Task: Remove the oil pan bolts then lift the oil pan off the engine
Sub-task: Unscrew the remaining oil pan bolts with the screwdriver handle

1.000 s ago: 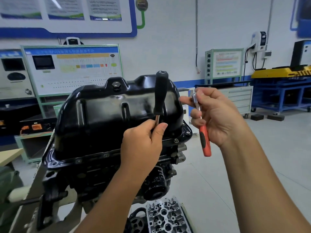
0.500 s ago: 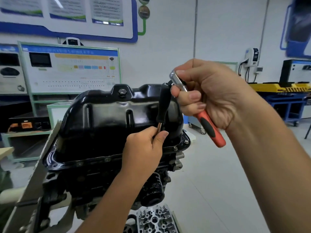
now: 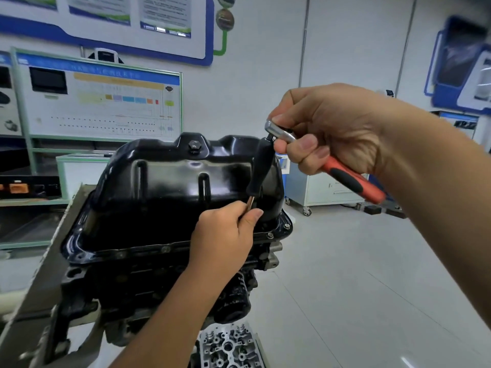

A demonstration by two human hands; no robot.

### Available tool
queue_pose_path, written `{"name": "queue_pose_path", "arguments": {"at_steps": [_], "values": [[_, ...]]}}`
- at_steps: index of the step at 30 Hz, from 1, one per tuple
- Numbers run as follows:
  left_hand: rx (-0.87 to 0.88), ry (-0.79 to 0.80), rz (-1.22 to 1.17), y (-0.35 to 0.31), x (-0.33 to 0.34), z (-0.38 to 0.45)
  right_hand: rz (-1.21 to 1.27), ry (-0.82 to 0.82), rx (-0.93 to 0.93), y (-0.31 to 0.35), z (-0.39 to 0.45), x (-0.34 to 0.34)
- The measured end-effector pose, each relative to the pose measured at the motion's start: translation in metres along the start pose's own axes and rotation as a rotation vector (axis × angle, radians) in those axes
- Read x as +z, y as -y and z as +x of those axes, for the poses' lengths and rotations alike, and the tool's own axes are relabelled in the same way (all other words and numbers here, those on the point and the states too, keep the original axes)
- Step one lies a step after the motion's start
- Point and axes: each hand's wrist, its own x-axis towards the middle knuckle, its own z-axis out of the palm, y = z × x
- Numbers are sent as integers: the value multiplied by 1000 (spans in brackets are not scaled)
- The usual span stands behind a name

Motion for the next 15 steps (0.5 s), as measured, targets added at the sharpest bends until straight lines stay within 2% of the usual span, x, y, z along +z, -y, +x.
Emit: {"name": "queue_pose_path", "arguments": {"at_steps": [6, 15], "values": [[-15, 9, 31, -4, -1, -3, -96, -38, 35, 6, -5, 4], [23, -112, 153, -15, 3, -8, 192, -175, 100, 3, -16, 28]]}}
